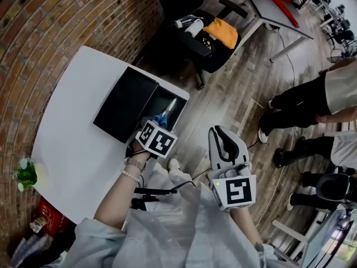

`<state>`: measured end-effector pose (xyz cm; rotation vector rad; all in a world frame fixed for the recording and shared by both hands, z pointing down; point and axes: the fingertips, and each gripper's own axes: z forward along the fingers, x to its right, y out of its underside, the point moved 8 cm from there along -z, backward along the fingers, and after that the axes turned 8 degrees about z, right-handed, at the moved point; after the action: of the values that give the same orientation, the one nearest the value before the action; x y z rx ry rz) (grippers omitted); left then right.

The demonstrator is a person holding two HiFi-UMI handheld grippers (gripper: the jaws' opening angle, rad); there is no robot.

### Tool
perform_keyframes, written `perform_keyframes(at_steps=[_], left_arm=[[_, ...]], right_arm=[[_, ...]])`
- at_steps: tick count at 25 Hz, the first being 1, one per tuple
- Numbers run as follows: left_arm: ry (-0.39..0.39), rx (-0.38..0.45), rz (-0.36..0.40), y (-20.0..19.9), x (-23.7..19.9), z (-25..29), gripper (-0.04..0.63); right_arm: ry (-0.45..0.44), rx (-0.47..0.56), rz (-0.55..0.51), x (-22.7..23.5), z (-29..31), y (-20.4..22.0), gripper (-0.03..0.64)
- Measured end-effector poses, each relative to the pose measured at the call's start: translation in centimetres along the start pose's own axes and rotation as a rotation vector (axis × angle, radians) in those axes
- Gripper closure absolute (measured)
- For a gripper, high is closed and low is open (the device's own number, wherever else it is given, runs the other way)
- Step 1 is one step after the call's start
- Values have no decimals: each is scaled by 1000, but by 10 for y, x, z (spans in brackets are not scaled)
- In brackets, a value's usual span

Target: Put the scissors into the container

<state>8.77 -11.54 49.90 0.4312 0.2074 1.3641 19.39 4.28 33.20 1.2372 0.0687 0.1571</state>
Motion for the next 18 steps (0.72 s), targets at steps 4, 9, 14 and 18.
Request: perform_keyframes(at_steps=[4,9,14,18], left_arm=[[7,-18,9,1,1,2,500],[12,-6,-12,1,-1,2,499],[-18,33,-27,1,-7,-5,499],[-25,108,-66,-3,-9,-20,497]], right_arm=[[8,-19,-4,-2,2,-4,557],[6,-14,-5,-3,0,-6,557],[-24,1,-12,-2,0,-5,557],[-40,10,-15,-2,0,-6,557]])
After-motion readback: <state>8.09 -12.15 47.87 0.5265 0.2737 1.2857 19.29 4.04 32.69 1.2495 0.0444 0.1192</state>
